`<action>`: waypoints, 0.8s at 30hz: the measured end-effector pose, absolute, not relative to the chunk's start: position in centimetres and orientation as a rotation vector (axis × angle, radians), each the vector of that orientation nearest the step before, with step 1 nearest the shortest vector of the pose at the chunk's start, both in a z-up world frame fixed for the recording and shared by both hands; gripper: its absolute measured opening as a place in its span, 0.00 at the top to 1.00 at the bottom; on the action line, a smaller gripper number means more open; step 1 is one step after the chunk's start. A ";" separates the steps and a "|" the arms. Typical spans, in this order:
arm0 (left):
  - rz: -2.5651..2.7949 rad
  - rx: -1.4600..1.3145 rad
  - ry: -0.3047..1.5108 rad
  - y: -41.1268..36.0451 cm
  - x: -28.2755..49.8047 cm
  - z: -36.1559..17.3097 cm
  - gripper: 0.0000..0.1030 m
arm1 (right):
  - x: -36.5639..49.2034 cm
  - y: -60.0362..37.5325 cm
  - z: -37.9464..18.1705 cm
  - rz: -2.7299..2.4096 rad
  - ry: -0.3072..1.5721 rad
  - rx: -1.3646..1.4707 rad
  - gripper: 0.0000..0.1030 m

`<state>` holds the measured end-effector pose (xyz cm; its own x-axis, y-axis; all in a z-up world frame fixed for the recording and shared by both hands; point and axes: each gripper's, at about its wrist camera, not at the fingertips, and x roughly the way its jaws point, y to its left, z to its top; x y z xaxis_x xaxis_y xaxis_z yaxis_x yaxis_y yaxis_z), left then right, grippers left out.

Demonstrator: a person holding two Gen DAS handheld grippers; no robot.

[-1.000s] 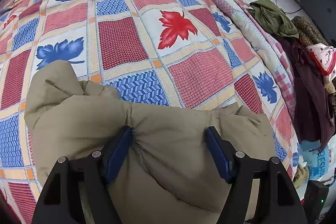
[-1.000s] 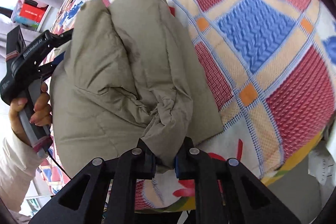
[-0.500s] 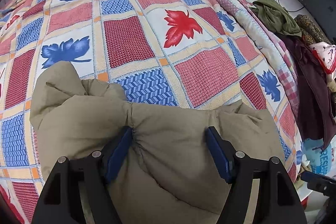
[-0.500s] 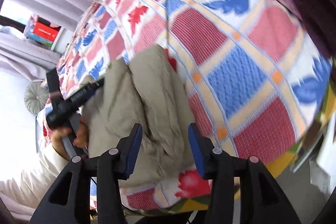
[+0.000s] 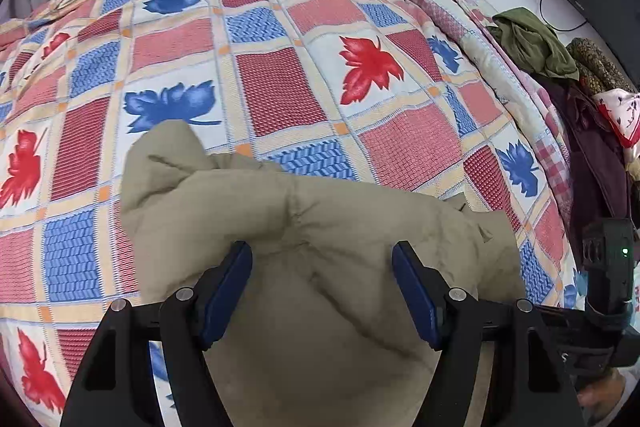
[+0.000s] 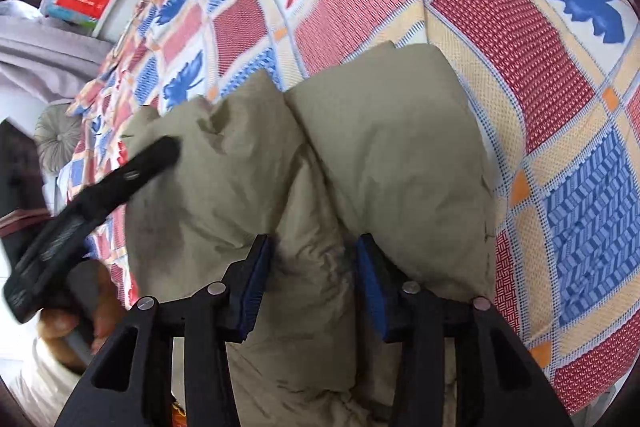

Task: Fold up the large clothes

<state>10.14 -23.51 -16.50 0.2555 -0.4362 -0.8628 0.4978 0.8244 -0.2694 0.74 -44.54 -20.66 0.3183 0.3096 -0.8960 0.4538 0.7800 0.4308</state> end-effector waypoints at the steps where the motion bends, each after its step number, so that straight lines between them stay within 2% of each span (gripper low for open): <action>1: -0.620 0.057 1.149 -22.5 10.0 -16.1 0.29 | 0.7 -44.4 -20.9 -0.110 1.283 0.693 0.56; 6: -0.552 0.045 1.183 -17.3 8.8 -15.7 0.29 | 0.7 -43.7 -21.5 -0.121 1.299 0.603 0.56; 11: -0.509 0.029 1.255 -14.0 6.9 -17.5 0.29 | 0.2 -43.8 -21.8 -0.140 1.296 0.621 0.56; 21: -0.468 -0.082 1.323 -11.3 5.6 -19.9 0.29 | -0.1 -44.6 -17.6 -0.124 1.183 0.687 0.54; 23: -0.459 -0.085 1.334 -11.0 5.6 -20.1 0.23 | -0.1 -45.0 -17.0 -0.131 1.177 0.687 0.54; 24: -0.457 -0.084 1.334 -10.8 5.6 -20.1 0.23 | -0.2 -45.0 -16.8 -0.134 1.183 0.680 0.53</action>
